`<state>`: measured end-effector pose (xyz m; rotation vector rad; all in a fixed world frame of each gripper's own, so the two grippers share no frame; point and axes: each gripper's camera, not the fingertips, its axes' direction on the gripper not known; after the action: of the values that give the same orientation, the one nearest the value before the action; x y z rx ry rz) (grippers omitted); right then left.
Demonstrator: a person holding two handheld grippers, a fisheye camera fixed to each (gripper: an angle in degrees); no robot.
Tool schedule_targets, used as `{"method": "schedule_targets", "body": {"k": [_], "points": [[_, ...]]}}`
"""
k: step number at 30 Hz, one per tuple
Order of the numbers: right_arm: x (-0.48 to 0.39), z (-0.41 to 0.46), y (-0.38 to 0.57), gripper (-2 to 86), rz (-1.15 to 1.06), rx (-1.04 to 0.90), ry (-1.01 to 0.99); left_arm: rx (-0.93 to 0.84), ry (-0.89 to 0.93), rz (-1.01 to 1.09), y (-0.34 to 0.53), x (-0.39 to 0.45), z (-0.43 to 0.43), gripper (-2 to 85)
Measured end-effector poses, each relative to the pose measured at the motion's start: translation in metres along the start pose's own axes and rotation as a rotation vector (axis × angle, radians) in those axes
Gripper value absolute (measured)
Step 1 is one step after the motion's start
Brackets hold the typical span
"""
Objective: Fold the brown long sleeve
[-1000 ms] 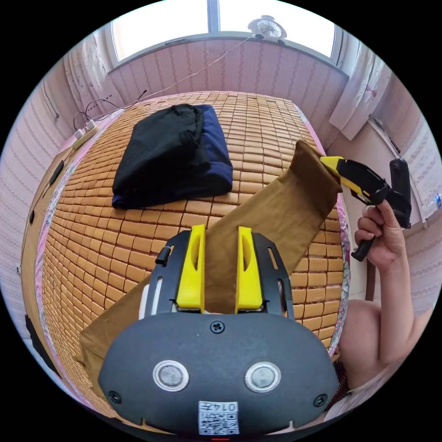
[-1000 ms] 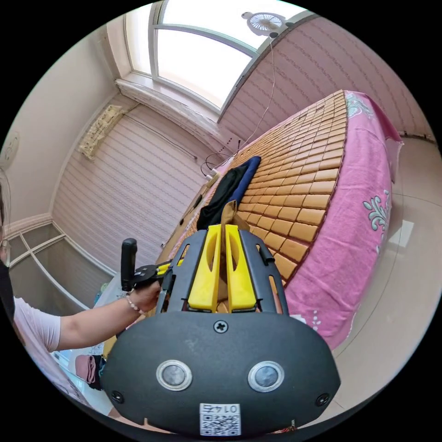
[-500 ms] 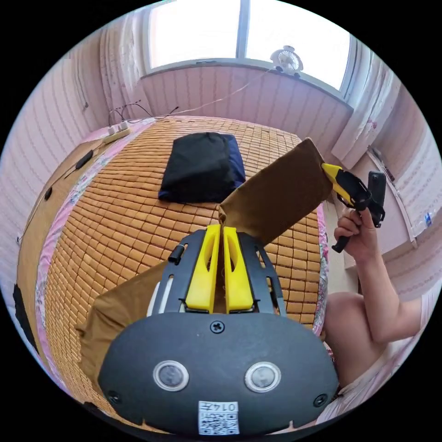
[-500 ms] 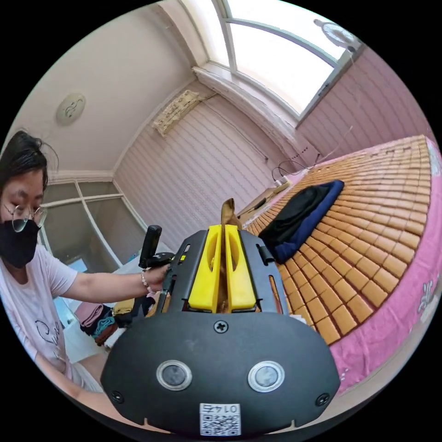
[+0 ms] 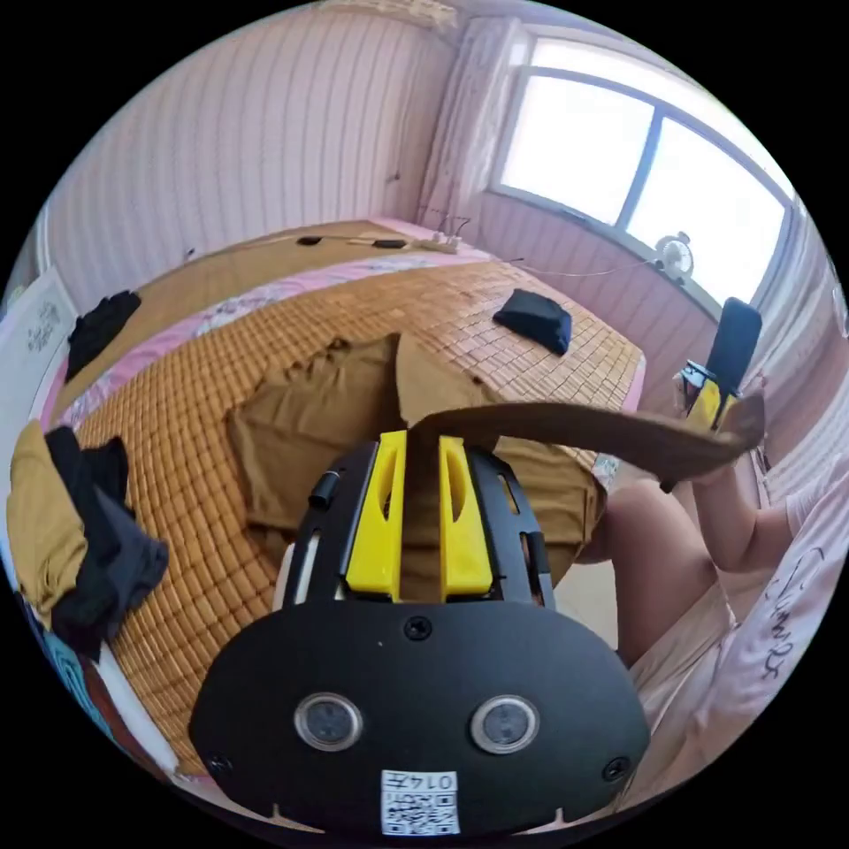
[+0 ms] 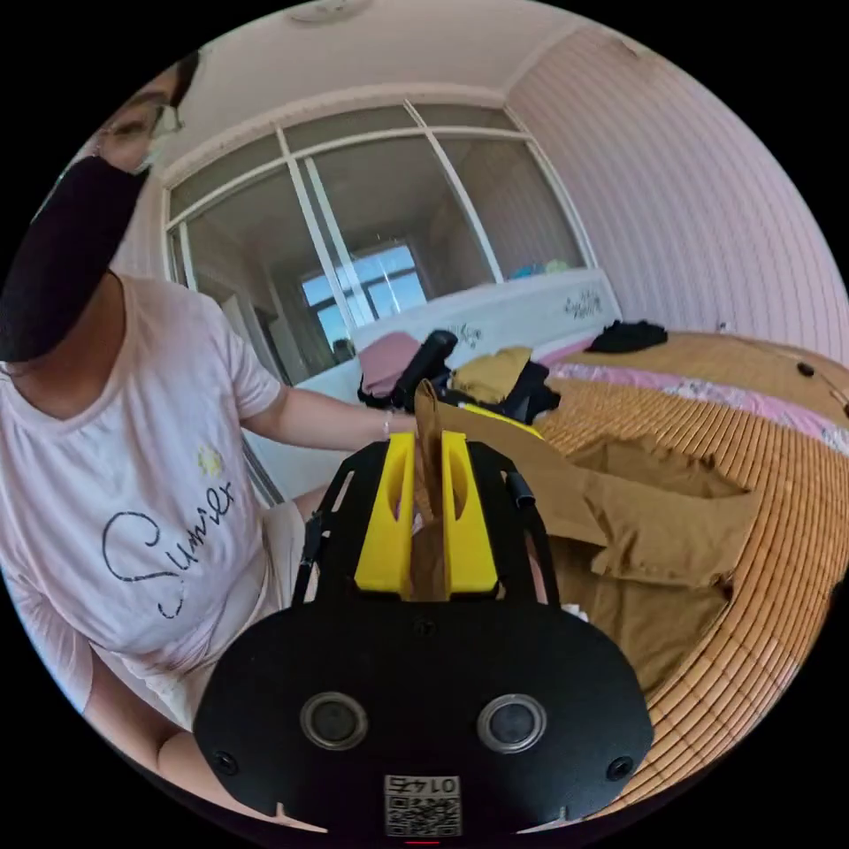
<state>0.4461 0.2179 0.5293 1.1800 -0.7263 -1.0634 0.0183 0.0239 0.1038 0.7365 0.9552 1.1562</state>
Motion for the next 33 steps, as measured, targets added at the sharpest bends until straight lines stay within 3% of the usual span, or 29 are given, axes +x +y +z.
{"method": "schedule_targets", "body": {"k": [3, 8, 11, 16, 23, 27, 33], "points": [[-0.008, 0.078, 0.021, 8.0, 0.072, -0.198, 0.030, -0.056, -0.006, -0.155, 0.068, -0.028, -0.016, 5.0], [-0.005, 0.132, 0.038, 7.3, 0.199, -0.281, 0.089, -0.048, 0.050, -0.290, 0.133, -0.037, -0.036, 3.2], [0.014, 0.147, 0.037, 7.2, 0.298, -0.252, 0.135, -0.084, 0.092, -0.231, 0.145, -0.019, -0.032, 3.8], [0.064, 0.167, 0.015, 7.2, 0.392, -0.267, 0.316, -0.130, -0.020, -0.003, 0.139, 0.018, -0.012, 6.0], [0.063, 0.284, -0.010, 8.2, 0.160, -0.499, 0.409, -0.178, -0.091, -0.090, 0.146, -0.017, -0.011, 6.4], [0.085, 0.331, -0.006, 3.9, 0.211, -0.575, 0.516, -0.277, -0.029, -0.079, 0.153, -0.027, 0.004, 1.6], [0.090, 0.309, -0.037, 0.6, 0.220, -0.487, 0.344, -0.265, -0.015, -0.039, 0.152, -0.035, -0.028, -0.5]]}}
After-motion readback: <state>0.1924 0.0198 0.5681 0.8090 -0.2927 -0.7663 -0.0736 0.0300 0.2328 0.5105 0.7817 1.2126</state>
